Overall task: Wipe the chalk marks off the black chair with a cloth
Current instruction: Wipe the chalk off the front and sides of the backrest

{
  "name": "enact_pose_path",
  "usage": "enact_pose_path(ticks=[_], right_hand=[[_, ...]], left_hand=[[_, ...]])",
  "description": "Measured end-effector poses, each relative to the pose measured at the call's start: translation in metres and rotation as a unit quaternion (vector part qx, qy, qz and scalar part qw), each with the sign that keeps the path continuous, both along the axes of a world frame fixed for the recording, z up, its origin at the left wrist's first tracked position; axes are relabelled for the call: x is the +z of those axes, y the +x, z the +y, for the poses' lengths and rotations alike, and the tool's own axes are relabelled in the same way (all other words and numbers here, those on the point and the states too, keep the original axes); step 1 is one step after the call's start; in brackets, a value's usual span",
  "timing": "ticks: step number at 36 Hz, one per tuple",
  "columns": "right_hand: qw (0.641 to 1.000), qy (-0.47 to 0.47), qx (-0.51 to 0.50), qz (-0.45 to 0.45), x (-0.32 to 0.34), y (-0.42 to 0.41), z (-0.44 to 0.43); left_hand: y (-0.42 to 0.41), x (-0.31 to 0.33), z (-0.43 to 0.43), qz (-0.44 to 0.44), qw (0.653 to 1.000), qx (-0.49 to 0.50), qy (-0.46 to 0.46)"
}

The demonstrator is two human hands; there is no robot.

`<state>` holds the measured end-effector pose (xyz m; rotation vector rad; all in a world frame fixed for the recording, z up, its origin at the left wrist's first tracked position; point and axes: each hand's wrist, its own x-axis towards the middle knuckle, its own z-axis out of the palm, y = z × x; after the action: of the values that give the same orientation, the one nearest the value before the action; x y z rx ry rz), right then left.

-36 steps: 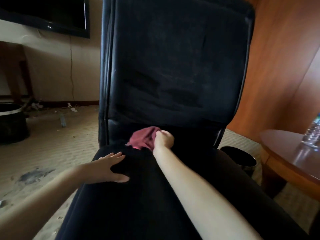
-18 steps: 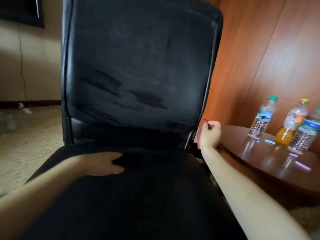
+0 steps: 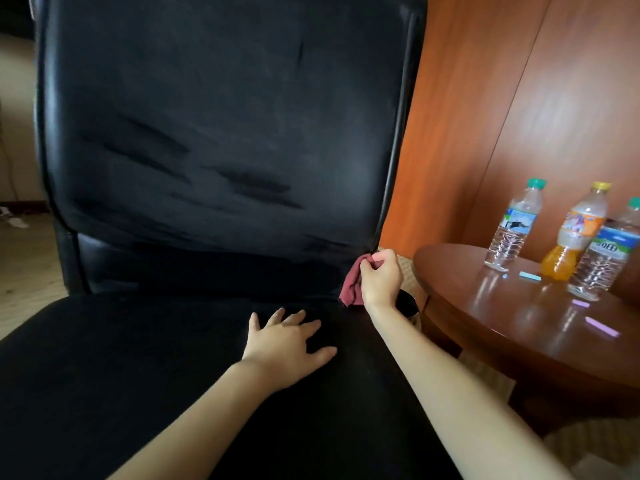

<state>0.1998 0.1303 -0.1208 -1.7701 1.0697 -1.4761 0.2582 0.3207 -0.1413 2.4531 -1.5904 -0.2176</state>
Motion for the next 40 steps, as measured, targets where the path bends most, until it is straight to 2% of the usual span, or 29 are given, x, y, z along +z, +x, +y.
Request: enact_pose_path(ticks=[7,13,16,20,21,23,26,28,34,38,40], right_hand=[[0.999,-0.01,0.0,-0.035,-0.012,0.016,-0.005],[1.0,-0.001,0.026,0.009,-0.02,0.01,-0.011],[0.996,0.035,0.037,0.066,-0.027,0.007,-0.011],[0.972,0.05,0.021,0.23,-0.032,0.002,-0.01],[0.967,0.06,0.013,0.247,-0.032,0.001,-0.011],[0.973,0.082,0.003,0.218,-0.027,-0.001,-0.01],[0.994,0.068,-0.023,0.086,-0.004,-0.001,-0.01],[0.995,0.026,-0.042,0.091,0.008,0.0,-0.009],[0.985,0.014,-0.013,0.169,-0.008,0.007,-0.005],[0.956,0.02,-0.015,0.291,-0.025,0.009,-0.002],[0.954,0.036,-0.015,0.296,-0.028,0.009,-0.002]], left_hand=[[0.001,-0.002,0.0,-0.02,1.0,-0.004,-0.003],[0.001,-0.001,0.0,-0.025,1.0,-0.002,0.001],[0.001,-0.001,0.001,-0.021,1.0,-0.003,-0.001],[0.001,-0.002,0.001,-0.019,1.0,-0.002,-0.005],[0.001,-0.002,0.001,-0.017,1.0,-0.002,-0.007],[0.001,-0.002,0.002,-0.016,1.0,-0.003,-0.01],[0.001,-0.002,0.003,-0.018,1.0,-0.002,-0.01],[0.001,-0.002,0.003,-0.024,1.0,-0.001,-0.01],[0.0,-0.002,0.001,-0.023,1.0,0.0,-0.004],[0.001,-0.003,0.001,-0.021,1.0,0.002,-0.012],[0.0,-0.003,0.002,-0.025,1.0,0.003,-0.014]])
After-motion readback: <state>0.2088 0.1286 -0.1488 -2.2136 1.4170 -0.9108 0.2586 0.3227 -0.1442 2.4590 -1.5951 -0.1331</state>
